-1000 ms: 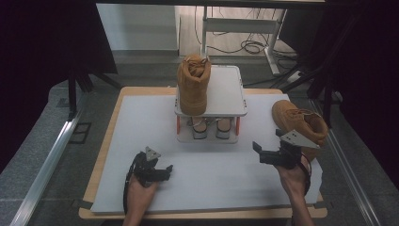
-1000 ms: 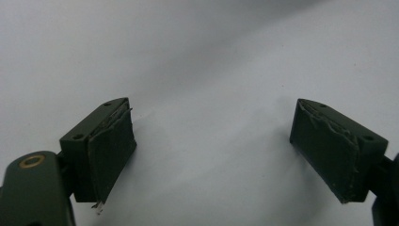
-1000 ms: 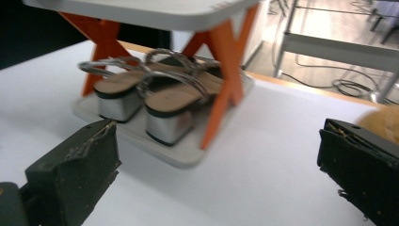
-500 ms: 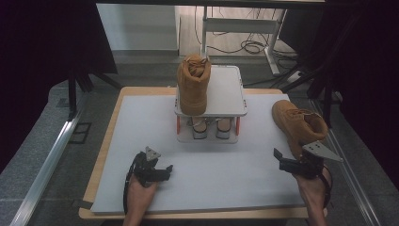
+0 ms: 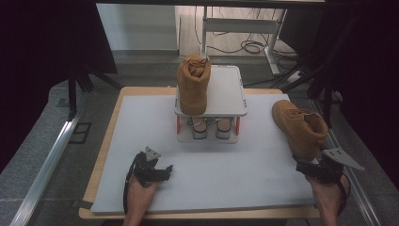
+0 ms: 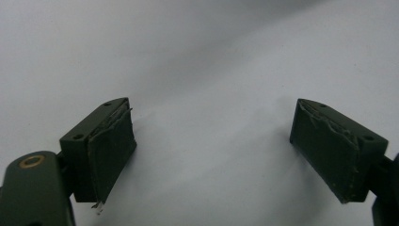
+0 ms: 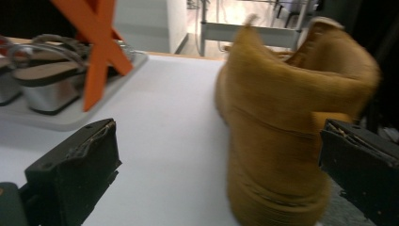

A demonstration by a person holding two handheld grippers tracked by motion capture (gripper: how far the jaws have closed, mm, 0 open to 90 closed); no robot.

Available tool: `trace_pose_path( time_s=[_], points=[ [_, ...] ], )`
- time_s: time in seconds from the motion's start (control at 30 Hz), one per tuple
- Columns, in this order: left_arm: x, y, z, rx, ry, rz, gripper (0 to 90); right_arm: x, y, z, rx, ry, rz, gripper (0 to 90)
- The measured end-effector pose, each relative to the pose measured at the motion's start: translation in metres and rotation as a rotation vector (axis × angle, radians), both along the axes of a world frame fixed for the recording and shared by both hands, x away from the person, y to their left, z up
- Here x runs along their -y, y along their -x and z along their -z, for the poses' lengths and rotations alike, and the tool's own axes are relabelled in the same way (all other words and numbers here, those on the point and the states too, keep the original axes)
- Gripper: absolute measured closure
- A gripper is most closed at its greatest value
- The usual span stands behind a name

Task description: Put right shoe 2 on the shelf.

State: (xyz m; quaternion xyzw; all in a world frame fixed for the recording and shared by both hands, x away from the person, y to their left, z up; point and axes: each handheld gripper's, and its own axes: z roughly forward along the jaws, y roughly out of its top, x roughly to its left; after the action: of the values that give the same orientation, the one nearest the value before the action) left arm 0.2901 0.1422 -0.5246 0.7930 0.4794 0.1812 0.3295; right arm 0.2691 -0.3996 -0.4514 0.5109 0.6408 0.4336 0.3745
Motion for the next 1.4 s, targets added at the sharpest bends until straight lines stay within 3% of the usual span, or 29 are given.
trace_pose_path(
  time_s=[0.23,0.43,0.8,1.23,1.4],
  points=[
    [0.0,0.0,0.0,0.0,0.0,0.0,13.9,0.021,-0.01,0.006,-0.03,-0.013,0.055,0.0],
    [0.0,0.0,0.0,0.0,0.0,0.0,13.9,0.031,-0.023,0.006,-0.019,-0.013,0.077,0.0],
    [0.0,0.0,0.0,-0.001,0.001,-0.001,13.9,0.04,-0.048,0.012,-0.017,-0.009,0.061,0.0],
    [0.0,0.0,0.0,-0.001,0.001,-0.001,13.9,0.039,-0.077,0.014,-0.019,-0.03,0.023,0.0],
    [0.0,0.0,0.0,-0.001,0.002,-0.001,13.9,0.036,-0.087,0.014,-0.013,-0.015,0.017,0.0]
  ],
)
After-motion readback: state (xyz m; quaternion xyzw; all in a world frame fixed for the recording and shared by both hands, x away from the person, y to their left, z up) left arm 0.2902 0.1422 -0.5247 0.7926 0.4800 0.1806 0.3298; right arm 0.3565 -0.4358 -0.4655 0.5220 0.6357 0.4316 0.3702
